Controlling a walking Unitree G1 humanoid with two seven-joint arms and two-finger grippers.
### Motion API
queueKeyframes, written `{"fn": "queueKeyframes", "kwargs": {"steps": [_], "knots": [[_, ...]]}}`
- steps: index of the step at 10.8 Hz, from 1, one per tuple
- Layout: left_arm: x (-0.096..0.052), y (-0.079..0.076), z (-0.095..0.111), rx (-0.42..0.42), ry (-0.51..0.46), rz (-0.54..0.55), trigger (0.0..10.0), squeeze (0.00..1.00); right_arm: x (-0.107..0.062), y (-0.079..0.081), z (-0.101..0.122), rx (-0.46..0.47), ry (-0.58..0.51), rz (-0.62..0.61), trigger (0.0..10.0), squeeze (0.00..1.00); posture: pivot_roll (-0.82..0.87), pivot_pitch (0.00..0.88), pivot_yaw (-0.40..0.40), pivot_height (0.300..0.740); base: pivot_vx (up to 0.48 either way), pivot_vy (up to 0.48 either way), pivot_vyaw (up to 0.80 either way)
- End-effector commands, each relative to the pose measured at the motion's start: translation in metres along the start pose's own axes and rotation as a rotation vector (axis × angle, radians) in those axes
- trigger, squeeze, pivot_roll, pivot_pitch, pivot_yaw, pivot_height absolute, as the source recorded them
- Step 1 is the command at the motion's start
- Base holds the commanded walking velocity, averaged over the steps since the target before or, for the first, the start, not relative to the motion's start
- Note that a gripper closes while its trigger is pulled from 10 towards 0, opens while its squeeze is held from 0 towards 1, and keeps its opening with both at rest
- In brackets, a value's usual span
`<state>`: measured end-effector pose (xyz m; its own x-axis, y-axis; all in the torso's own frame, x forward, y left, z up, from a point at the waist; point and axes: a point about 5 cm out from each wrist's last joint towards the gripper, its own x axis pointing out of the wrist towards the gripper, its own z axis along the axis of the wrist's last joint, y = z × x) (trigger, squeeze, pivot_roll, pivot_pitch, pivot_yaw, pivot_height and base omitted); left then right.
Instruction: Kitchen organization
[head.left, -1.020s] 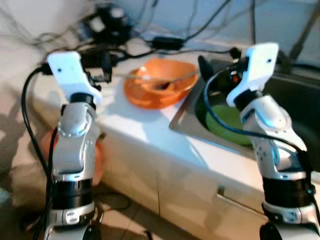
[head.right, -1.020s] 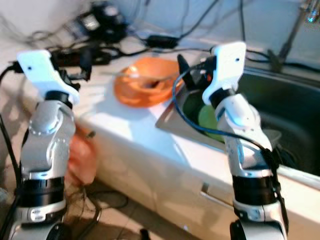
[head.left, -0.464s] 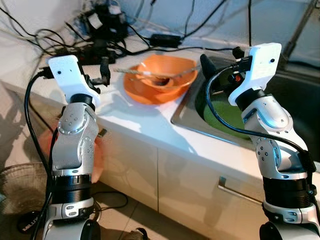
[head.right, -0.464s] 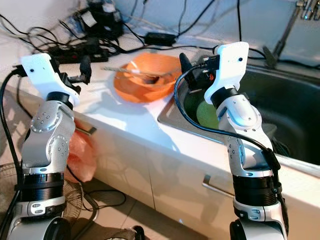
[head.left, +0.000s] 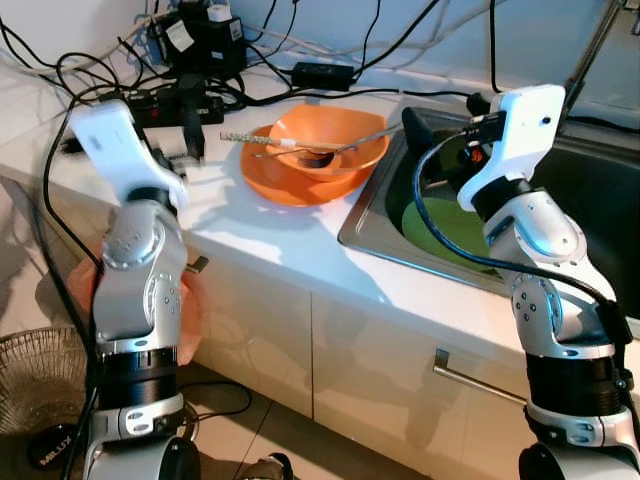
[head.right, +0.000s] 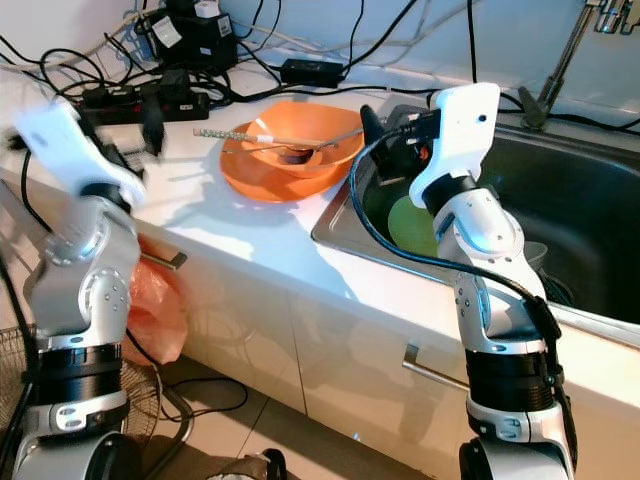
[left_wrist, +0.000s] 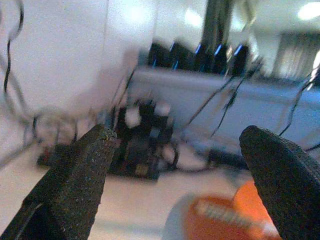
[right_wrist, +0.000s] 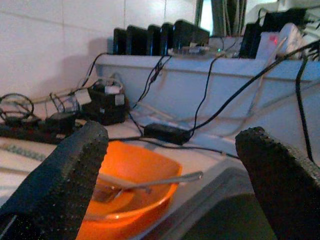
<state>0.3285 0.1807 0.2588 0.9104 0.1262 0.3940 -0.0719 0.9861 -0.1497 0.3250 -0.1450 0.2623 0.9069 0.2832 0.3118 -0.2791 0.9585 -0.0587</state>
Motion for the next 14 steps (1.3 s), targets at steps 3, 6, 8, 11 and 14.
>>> {"fn": "queueKeyframes", "kwargs": {"steps": [3,6,8,11,14], "knots": [[-0.004,-0.03,0.012,0.009,-0.078,-0.132,10.0,0.0,0.003,-0.002,0.02,-0.013,-0.102,-0.027,10.0,0.0,0.02,0.046,0.032,0.74,0.196,0.0,0.0],[-0.004,-0.028,0.008,-0.004,-0.059,-0.119,10.0,0.0,0.003,-0.004,0.018,-0.016,-0.101,-0.035,10.0,0.0,0.02,0.043,0.034,0.74,0.395,0.0,0.0],[-0.004,-0.029,0.006,-0.011,-0.042,-0.12,10.0,0.0,0.004,-0.003,0.017,-0.015,-0.098,-0.035,10.0,0.0,0.03,0.041,0.034,0.74,0.178,0.0,0.0],[-0.003,-0.027,0.004,-0.02,-0.023,-0.109,10.0,0.0,0.006,-0.003,0.016,-0.014,-0.1,-0.037,10.0,0.0,0.03,0.031,0.038,0.74,0.0,0.0,0.0],[-0.001,-0.028,0.0,-0.028,0.007,-0.111,10.0,0.0,0.006,-0.004,0.015,-0.012,-0.097,-0.047,10.0,0.0,0.03,0.026,0.041,0.74,0.0,0.192,0.0]]}}
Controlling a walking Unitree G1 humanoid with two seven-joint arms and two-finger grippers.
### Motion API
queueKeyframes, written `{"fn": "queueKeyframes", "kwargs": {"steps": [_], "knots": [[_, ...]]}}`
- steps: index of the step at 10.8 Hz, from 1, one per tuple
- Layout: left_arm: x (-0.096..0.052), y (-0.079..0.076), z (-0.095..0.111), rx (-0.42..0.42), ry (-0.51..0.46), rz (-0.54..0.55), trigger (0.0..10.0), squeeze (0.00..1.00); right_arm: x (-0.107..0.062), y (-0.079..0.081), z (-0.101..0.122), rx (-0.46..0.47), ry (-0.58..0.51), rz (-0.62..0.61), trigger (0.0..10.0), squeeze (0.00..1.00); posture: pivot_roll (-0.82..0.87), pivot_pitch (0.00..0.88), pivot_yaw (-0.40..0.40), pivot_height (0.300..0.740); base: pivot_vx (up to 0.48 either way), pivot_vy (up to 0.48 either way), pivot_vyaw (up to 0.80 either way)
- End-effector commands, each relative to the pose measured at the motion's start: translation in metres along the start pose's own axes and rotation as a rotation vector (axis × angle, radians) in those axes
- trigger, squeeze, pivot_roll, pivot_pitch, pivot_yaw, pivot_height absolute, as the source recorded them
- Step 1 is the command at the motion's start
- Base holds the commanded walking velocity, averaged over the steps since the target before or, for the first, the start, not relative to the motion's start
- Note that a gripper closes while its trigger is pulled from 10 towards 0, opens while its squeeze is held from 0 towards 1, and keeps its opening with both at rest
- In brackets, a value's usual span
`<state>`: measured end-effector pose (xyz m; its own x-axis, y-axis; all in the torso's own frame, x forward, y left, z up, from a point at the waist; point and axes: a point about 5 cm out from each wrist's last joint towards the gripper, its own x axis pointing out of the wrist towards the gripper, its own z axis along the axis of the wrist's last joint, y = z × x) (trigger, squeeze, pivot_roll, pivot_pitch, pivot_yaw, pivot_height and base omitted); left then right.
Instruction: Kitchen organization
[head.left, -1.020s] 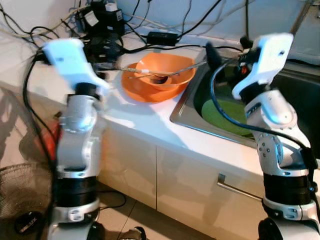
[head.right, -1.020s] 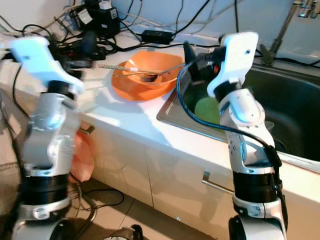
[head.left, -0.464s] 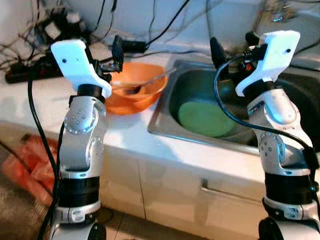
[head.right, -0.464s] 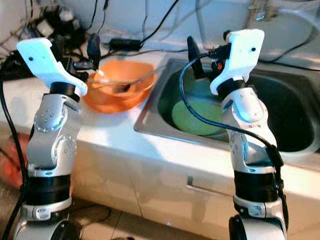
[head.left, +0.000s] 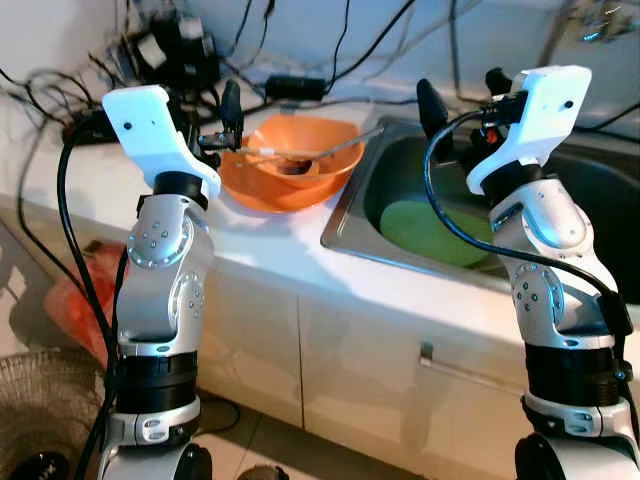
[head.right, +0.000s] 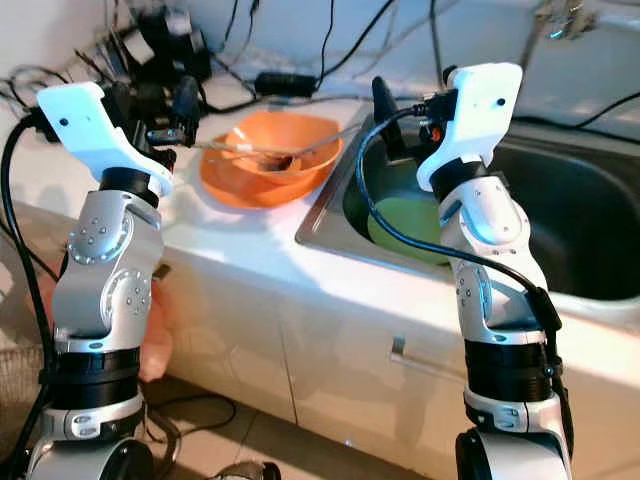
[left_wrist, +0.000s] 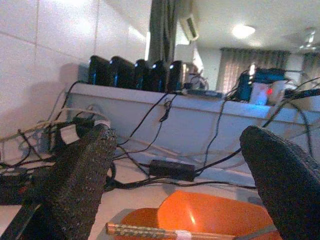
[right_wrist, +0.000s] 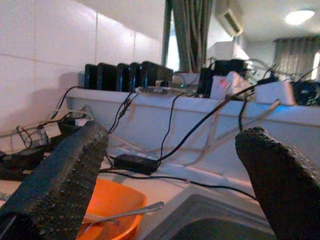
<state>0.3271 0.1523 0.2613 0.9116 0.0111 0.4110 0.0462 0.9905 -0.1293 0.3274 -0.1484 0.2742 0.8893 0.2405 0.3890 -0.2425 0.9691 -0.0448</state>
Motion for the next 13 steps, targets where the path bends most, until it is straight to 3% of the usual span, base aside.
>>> {"fn": "queueKeyframes", "kwargs": {"steps": [1,3,10,13], "knots": [[0.0033,0.0018,-0.0005,-0.001,0.015,0.012,10.0,0.0,0.0019,-0.0001,0.0037,-0.013,-0.018,-0.007,10.0,0.0,0.03,0.025,0.041,0.74,0.0,0.337,0.0],[0.0025,0.0019,-0.0027,-0.007,0.029,0.017,10.0,0.0,0.0015,-0.0007,0.0039,-0.015,-0.018,-0.01,10.0,0.0,0.03,0.027,0.042,0.74,0.0,0.337,0.0],[0.0003,0.0025,-0.0071,0.004,0.044,-0.001,10.0,0.0,0.0004,-0.003,0.0023,-0.027,-0.011,-0.027,10.0,0.0,0.03,0.037,0.037,0.74,0.0,0.0,0.0],[0.0012,0.0051,-0.0063,0.007,0.04,0.005,10.0,0.0,0.0005,-0.0033,0.0029,-0.031,-0.012,-0.025,10.0,0.0,0.03,0.037,0.037,0.74,0.277,0.0,0.0]]}}
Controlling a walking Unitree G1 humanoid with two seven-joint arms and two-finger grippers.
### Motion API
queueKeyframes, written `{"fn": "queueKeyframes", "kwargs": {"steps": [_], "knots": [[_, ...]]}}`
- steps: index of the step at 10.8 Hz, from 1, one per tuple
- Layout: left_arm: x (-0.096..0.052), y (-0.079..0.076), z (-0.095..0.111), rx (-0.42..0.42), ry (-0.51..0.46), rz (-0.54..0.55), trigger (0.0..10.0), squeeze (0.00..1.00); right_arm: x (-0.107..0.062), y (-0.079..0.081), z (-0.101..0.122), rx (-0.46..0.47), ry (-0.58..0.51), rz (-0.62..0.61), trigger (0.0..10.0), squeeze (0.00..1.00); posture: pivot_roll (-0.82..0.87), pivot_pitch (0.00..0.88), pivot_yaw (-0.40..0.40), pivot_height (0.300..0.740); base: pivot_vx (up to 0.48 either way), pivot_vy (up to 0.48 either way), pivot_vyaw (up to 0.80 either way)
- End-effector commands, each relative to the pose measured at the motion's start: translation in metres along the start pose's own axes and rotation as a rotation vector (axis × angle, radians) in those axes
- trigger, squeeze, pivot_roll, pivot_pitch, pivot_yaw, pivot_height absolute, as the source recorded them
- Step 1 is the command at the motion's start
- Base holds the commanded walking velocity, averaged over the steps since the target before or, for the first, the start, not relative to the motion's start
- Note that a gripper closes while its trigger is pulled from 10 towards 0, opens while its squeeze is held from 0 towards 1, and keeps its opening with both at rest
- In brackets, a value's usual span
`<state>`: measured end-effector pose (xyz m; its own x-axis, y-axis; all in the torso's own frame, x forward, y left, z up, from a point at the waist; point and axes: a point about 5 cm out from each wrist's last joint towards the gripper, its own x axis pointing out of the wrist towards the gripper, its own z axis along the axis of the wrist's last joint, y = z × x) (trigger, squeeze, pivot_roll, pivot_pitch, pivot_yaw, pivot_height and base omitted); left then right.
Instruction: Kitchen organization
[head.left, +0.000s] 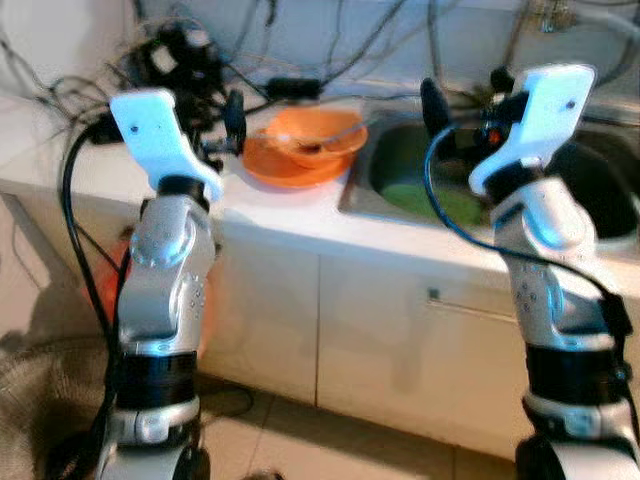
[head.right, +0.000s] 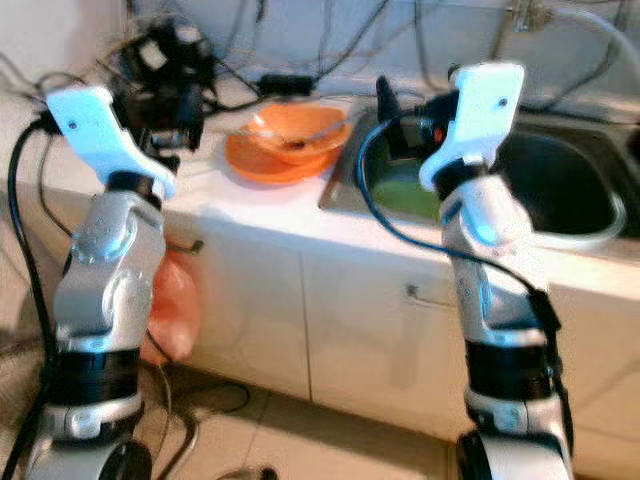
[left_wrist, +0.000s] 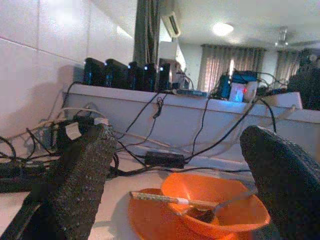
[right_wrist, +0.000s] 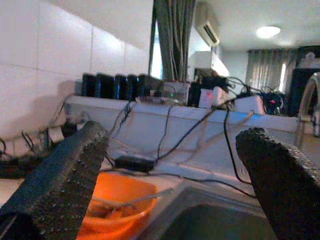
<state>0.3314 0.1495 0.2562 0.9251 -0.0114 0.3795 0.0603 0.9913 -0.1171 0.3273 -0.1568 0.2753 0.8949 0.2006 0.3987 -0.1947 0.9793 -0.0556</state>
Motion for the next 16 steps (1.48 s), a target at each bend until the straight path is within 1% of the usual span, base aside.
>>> {"fn": "queueKeyframes", "kwargs": {"steps": [1,4,7,9,10,12,14,16], "knots": [[-0.001,0.007,0.0,0.001,0.004,0.021,10.0,0.0,0.002,0.005,0.002,-0.003,-0.004,0.017,10.0,0.0,0.03,0.038,0.037,0.74,0.326,0.0,0.0],[-0.004,0.007,-0.007,-0.002,0.033,0.021,10.0,0.0,0.0,0.008,-0.007,0.018,0.049,0.038,10.0,0.0,0.02,0.04,0.034,0.74,0.336,0.0,0.0],[-0.012,0.01,-0.025,0.006,0.102,0.021,10.0,0.0,-0.003,0.013,-0.013,0.042,0.071,0.044,10.0,0.0,0.02,0.042,0.033,0.74,0.331,0.0,0.0],[-0.018,0.012,-0.038,0.008,0.148,0.022,10.0,0.0,-0.009,0.02,-0.025,0.086,0.118,0.051,10.0,0.0,0.02,0.044,0.033,0.74,0.315,0.0,0.0],[-0.023,0.013,-0.042,0.017,0.163,0.015,10.0,0.0,-0.016,0.025,-0.038,0.119,0.175,0.068,10.0,0.0,0.02,0.047,0.033,0.74,0.296,0.0,0.0],[-0.025,0.013,-0.045,0.02,0.174,0.013,10.0,0.0,-0.022,0.029,-0.048,0.142,0.221,0.078,10.0,0.0,0.02,0.049,0.035,0.74,0.298,0.0,0.0],[-0.025,0.013,-0.043,0.018,0.164,0.008,10.0,0.0,-0.026,0.033,-0.051,0.152,0.237,0.086,10.0,0.0,0.02,0.052,0.035,0.74,0.272,0.0,0.0],[-0.025,0.013,-0.042,0.019,0.156,0.007,10.0,0.0,-0.028,0.035,-0.052,0.155,0.243,0.091,10.0,0.0,0.03,0.052,0.034,0.74,0.0,0.0,0.0]]}}
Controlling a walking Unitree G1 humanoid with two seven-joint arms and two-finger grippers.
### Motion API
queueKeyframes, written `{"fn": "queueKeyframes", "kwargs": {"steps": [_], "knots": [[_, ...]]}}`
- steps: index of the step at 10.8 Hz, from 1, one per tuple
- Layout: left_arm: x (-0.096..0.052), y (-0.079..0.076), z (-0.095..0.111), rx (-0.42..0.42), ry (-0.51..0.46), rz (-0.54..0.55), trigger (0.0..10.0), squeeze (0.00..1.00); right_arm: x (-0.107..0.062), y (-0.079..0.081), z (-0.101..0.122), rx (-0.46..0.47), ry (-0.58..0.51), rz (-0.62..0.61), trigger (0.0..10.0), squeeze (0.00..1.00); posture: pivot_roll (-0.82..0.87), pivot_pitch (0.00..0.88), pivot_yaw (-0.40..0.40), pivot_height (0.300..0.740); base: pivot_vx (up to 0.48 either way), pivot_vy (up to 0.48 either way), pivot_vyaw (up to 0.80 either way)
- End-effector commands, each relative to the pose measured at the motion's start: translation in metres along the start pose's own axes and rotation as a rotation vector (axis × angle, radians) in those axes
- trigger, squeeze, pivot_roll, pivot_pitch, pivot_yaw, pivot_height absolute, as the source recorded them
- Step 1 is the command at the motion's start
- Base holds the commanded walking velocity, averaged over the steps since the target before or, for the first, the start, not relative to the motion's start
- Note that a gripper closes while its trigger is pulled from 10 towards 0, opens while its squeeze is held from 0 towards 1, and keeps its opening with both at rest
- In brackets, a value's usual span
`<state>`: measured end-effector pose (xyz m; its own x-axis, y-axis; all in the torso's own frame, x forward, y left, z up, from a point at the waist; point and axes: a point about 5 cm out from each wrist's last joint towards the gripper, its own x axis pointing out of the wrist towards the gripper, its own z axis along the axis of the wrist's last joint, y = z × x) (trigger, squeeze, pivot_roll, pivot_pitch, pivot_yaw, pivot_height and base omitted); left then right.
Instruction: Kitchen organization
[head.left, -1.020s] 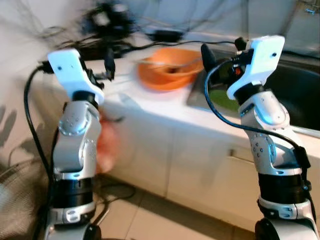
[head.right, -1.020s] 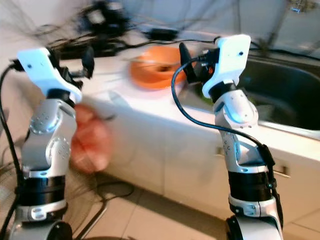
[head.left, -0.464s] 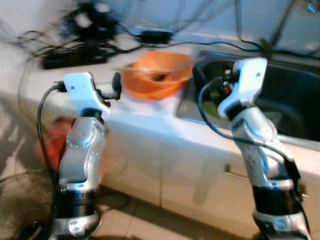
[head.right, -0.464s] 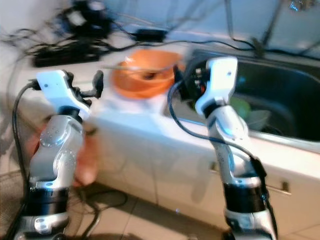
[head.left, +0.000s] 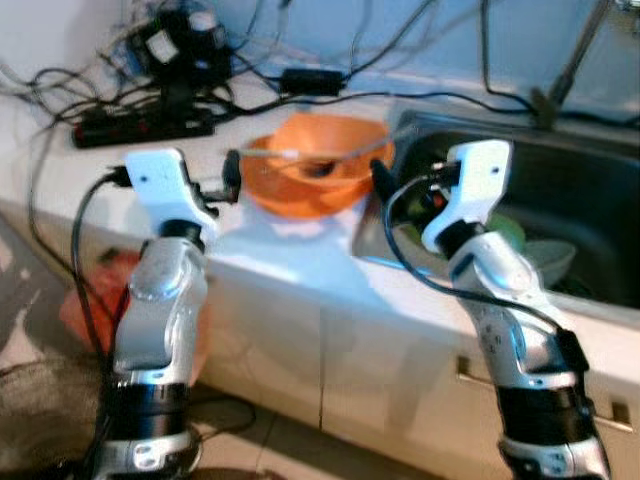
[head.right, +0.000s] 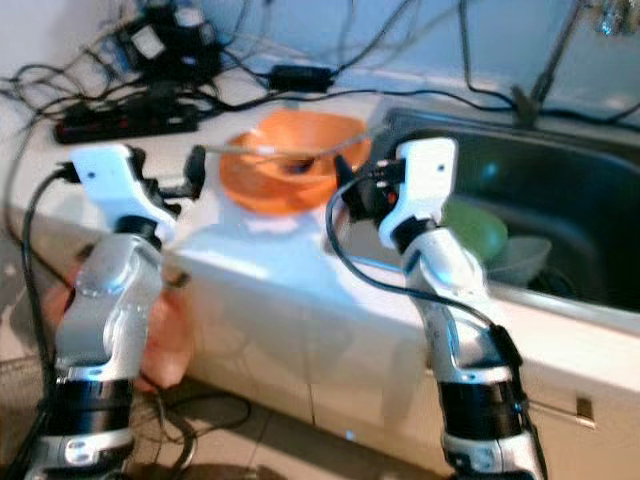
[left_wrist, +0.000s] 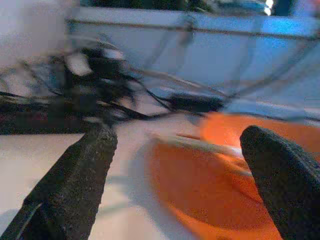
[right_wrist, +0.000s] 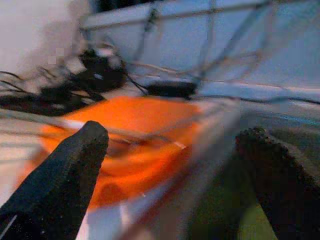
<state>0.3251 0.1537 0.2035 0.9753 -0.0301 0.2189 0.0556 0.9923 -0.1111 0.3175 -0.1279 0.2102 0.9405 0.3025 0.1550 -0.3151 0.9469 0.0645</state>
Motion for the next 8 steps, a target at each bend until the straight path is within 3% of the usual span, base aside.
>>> {"fn": "queueKeyframes", "kwargs": {"steps": [1,5,8], "knots": [[-0.001,0.006,0.003,0.02,-0.009,0.007,10.0,0.0,-0.001,0.003,0.003,0.003,-0.005,0.009,10.0,0.0,0.03,0.052,0.034,0.74,0.0,0.0,0.0],[0.001,0.005,0.003,0.006,-0.008,0.016,10.0,0.0,-0.003,0.015,-0.003,0.014,-0.002,0.029,10.0,0.0,0.03,0.048,0.041,0.74,0.0,0.0,0.0],[0.003,0.009,0.004,0.015,-0.01,0.037,10.0,0.0,-0.003,0.015,-0.004,0.014,0.001,0.027,10.0,0.0,0.03,0.048,0.039,0.74,0.0,0.0,0.0]]}}
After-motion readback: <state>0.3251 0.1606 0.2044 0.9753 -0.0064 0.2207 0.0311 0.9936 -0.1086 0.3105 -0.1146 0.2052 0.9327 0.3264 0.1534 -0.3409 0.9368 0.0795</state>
